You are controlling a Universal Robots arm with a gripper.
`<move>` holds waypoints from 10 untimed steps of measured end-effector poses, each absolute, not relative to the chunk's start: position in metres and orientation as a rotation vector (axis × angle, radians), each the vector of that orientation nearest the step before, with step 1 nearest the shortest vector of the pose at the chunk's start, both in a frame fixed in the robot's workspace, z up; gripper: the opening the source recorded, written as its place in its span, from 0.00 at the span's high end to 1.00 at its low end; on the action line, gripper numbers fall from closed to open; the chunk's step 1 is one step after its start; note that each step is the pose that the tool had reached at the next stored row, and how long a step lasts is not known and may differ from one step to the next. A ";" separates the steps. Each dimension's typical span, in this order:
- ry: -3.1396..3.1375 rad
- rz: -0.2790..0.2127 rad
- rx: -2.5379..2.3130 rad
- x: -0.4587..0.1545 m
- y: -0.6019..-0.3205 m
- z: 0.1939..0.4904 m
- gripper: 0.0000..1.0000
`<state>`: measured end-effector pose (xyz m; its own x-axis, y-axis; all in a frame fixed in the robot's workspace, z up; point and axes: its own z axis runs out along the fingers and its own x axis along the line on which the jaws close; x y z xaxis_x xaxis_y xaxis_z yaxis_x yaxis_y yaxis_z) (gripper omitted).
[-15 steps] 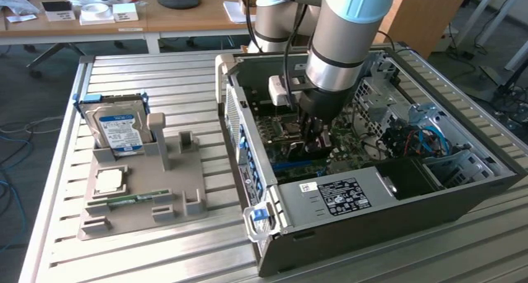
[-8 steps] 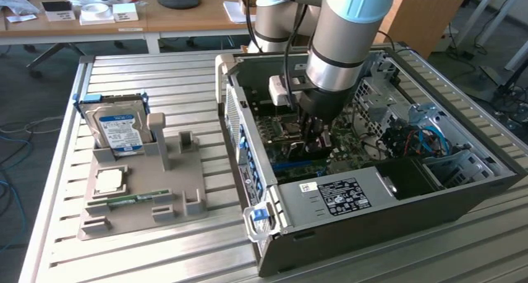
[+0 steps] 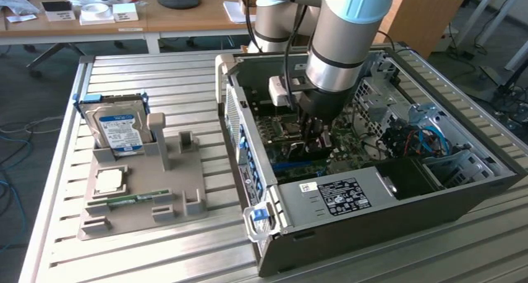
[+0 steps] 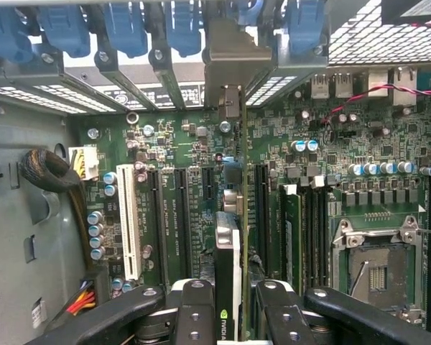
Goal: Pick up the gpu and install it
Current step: 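Insert the gpu into the slot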
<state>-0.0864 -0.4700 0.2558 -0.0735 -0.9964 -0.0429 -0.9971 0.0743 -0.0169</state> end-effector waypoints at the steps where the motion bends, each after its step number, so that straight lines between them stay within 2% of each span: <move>1: 2.270 0.026 -2.108 -0.086 -0.470 0.256 0.73; 10: 2.259 0.014 -2.108 -0.087 -0.469 0.254 0.73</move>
<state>-0.0870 -0.4692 0.2545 -0.0684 -0.9967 -0.0441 -0.9972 0.0697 -0.0287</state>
